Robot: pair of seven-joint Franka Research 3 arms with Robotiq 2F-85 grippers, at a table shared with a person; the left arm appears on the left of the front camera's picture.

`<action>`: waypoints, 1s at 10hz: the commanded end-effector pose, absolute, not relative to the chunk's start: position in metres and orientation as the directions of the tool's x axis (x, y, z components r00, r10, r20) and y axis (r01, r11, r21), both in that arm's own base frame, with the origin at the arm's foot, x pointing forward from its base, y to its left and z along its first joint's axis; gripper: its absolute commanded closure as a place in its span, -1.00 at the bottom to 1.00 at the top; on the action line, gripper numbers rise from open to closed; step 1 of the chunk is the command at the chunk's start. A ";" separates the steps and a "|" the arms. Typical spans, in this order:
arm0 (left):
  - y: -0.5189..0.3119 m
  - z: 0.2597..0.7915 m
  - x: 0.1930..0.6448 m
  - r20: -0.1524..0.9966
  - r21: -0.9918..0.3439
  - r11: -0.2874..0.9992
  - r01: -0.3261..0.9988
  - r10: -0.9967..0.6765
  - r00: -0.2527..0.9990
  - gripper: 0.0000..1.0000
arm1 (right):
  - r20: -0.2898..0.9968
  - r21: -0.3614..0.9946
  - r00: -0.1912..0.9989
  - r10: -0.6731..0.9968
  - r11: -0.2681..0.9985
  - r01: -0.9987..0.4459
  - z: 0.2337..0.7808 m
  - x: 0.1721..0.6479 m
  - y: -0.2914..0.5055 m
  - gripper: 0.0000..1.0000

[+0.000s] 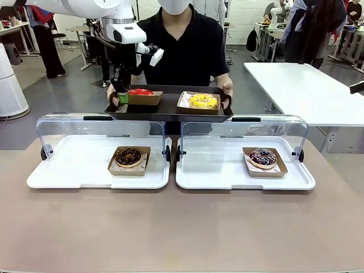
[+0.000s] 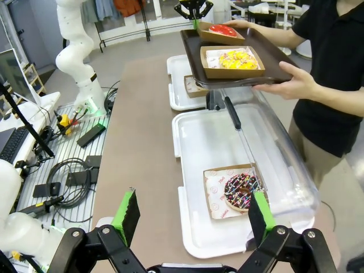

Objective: Provide the desired donut to the person.
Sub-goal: Place the picked Paper togo box onto the Handle tray extended by the person.

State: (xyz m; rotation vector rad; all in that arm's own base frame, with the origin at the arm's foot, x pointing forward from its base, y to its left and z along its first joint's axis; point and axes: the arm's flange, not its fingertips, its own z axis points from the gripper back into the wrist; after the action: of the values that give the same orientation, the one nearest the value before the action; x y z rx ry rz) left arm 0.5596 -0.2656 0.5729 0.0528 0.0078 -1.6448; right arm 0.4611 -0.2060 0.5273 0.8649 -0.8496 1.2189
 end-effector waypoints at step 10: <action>-0.261 0.583 0.558 -0.038 0.009 -0.139 0.990 -0.990 -0.139 -1.00 | 0.896 0.101 0.152 0.416 0.142 -0.985 0.527 0.462 -0.205 -1.00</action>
State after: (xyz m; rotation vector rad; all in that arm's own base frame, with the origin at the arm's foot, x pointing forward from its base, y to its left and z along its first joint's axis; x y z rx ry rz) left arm 0.5585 -0.2643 0.5785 0.0483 0.0117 -1.6902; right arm 0.4611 -0.2060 0.5273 0.8649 -0.8496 1.2190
